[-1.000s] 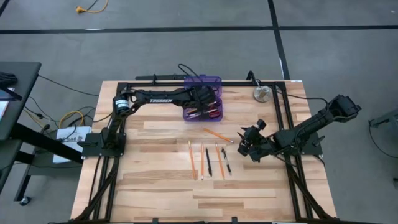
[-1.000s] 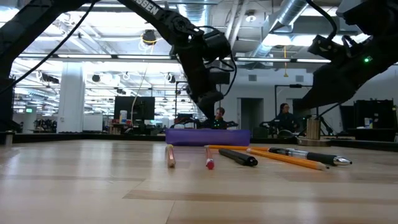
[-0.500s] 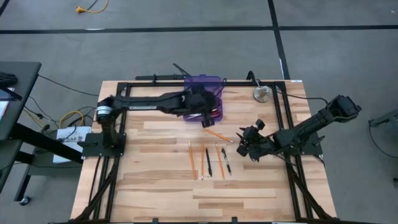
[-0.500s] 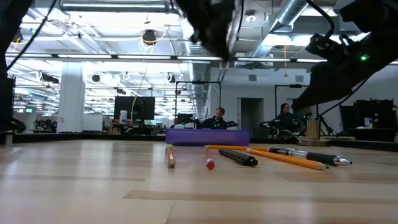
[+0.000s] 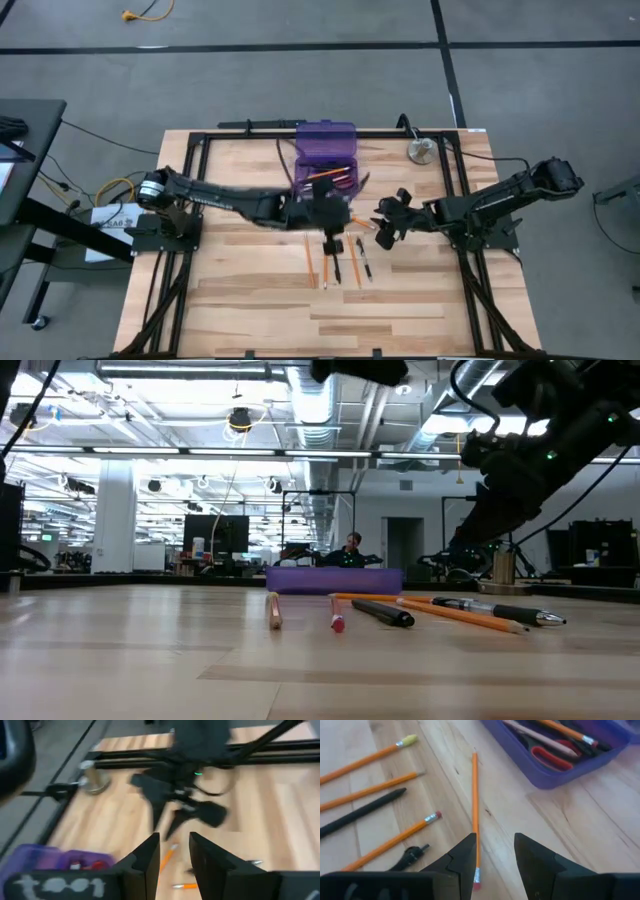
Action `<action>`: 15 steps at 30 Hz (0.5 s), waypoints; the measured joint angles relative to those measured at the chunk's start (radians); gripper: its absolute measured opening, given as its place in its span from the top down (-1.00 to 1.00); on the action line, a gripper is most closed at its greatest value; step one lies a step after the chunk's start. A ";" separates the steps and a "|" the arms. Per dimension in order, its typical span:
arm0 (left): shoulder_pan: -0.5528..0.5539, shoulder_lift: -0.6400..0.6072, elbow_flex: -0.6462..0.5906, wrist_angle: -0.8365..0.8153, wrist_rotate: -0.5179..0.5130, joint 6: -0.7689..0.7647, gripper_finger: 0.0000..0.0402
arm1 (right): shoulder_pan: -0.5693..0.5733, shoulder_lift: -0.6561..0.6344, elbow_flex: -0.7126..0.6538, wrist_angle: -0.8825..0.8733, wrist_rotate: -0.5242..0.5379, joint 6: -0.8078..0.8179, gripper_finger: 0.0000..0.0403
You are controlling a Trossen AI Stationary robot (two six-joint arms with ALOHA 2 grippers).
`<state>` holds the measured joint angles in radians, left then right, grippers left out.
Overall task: Pick & place school supplies into a supply box
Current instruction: Put the orange pencil into the violet supply box
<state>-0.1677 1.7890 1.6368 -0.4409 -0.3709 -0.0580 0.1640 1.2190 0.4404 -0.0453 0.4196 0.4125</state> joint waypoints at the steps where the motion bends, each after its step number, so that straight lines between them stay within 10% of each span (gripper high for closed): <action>1: -0.016 -0.008 -0.036 0.030 0.001 -0.014 0.52 | -0.001 0.000 0.000 0.010 -0.003 -0.011 0.37; 15: -0.186 -0.228 -0.693 0.875 -0.060 -0.172 0.52 | 0.072 0.000 0.000 0.116 -0.004 -0.057 0.37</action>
<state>-0.3542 1.5609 0.9437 0.4343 -0.4311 -0.2295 0.2358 1.2190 0.4404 0.0703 0.4153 0.3550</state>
